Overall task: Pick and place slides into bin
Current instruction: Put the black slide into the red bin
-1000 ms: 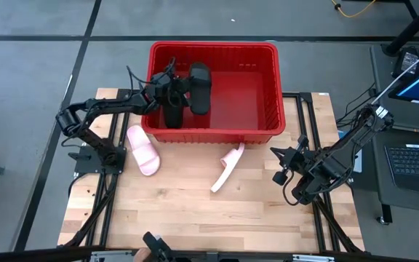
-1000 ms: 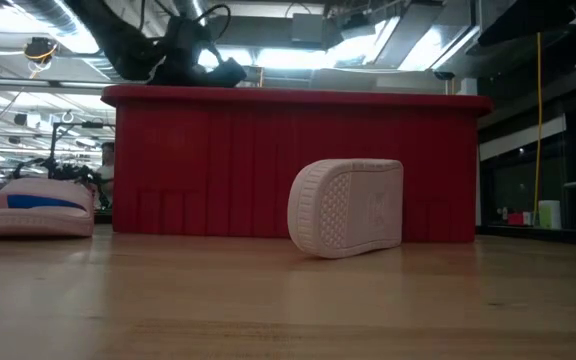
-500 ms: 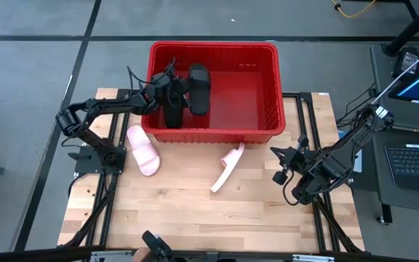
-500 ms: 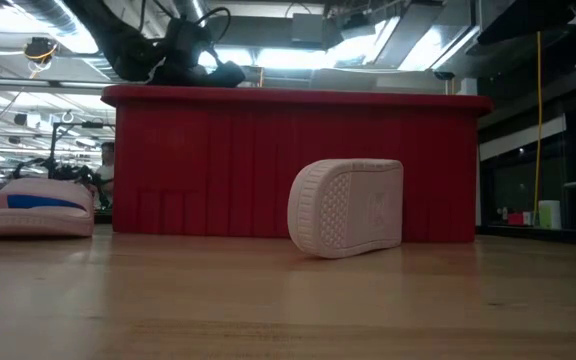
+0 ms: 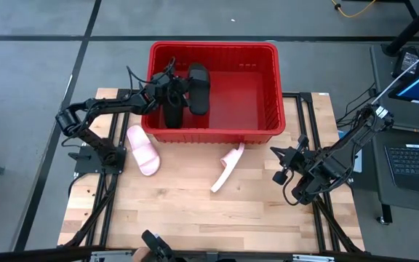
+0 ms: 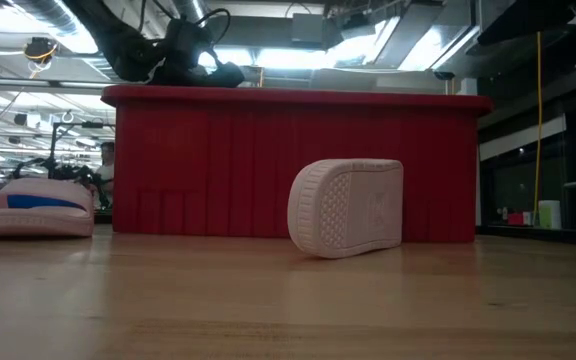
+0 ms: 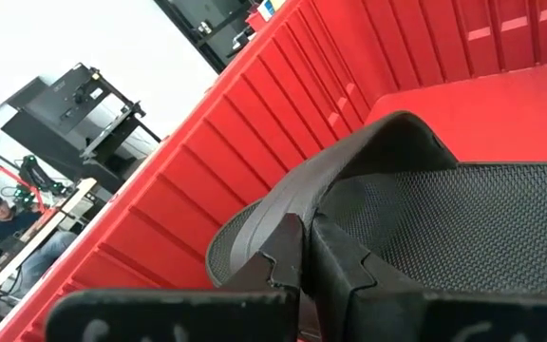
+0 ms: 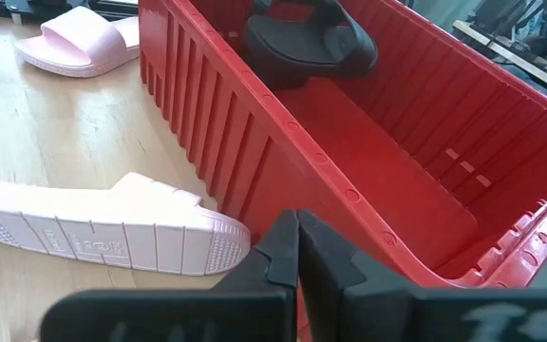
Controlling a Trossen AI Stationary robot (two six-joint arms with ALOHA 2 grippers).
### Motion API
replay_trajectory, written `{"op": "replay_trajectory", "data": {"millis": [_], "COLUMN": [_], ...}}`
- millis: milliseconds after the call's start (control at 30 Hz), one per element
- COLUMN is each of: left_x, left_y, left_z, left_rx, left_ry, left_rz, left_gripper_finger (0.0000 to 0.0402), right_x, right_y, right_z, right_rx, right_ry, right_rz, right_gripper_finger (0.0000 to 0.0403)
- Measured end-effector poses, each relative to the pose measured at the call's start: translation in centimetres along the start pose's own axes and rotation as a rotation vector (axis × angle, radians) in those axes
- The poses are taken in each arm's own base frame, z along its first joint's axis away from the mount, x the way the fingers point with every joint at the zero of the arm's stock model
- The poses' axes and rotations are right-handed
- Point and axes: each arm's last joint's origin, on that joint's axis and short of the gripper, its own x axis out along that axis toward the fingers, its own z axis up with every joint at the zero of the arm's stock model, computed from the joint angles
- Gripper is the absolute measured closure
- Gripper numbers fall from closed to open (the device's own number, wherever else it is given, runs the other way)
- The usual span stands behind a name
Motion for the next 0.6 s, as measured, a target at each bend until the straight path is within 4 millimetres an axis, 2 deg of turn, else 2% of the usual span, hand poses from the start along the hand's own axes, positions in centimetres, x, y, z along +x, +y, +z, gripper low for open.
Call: {"op": "replay_trajectory", "data": {"millis": [600], "left_x": [0.04], "left_y": [0.05], "left_z": [-0.61], "left_rx": [-0.006], "left_ry": [0.047], "left_rz": [-0.018], "left_gripper_finger": [0.0398], "right_x": [0.0], "right_y": [-0.01], "right_z": [-0.01], "right_rx": [-0.003], "right_ry": [0.001], "right_rz": [0.0], "right_gripper_finger": [0.0393]}}
